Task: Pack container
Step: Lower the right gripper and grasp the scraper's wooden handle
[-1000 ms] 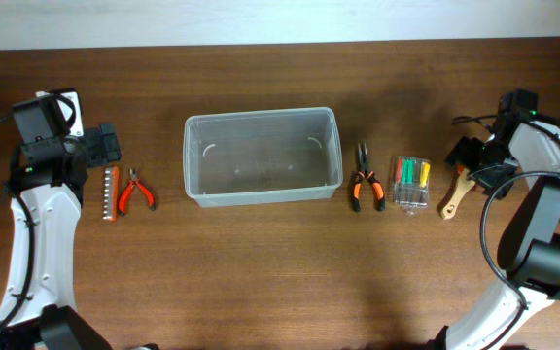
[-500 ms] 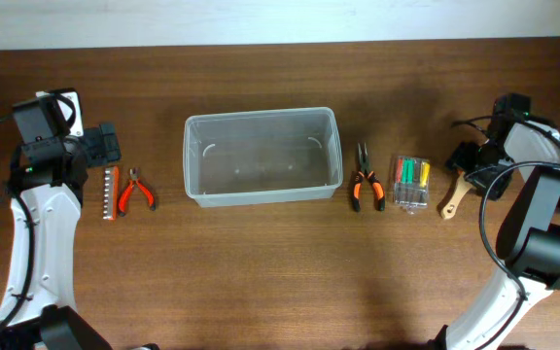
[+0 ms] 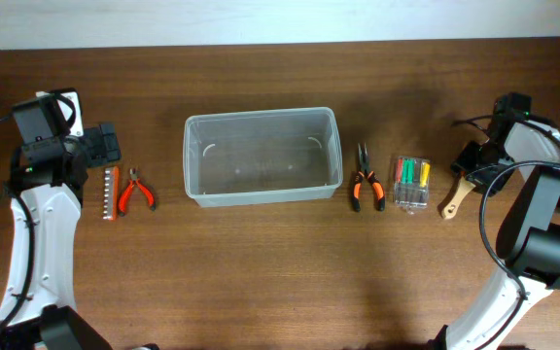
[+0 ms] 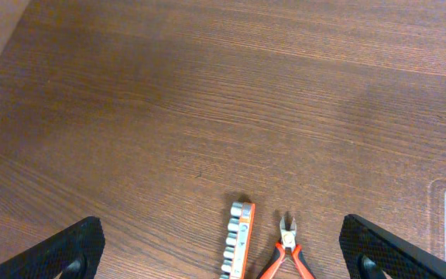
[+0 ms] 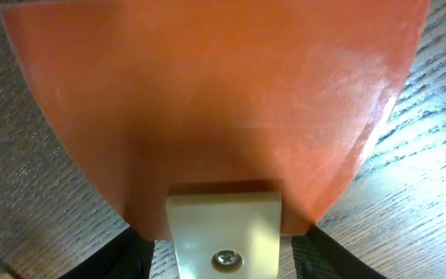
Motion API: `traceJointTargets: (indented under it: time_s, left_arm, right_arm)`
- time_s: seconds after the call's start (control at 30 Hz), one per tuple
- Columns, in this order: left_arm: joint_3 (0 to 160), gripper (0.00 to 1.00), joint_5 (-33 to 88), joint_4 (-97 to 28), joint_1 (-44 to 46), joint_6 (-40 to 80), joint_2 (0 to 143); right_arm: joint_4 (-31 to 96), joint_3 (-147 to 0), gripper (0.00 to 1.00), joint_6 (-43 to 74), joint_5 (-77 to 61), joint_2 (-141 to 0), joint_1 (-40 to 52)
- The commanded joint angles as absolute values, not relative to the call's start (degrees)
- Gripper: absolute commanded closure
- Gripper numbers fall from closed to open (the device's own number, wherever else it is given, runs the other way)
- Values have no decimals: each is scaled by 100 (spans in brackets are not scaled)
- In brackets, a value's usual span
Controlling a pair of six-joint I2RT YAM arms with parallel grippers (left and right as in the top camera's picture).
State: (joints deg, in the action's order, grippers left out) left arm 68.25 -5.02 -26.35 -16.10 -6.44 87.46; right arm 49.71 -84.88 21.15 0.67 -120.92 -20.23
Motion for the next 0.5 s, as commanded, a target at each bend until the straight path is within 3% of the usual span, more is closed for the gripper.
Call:
traceJointTargets:
  time_s: [0.0,0.47]
  left_arm:
    - [6943,1,-565,-2624,-1629,-735,8766]
    - [6943,1,-565,-2624,-1629,-735,8766]
  right_arm:
    - [4974,-8545,46,2169,73,-12252,-2027]
    - [5083,-8545,53,2141,375,-12252,-2027]
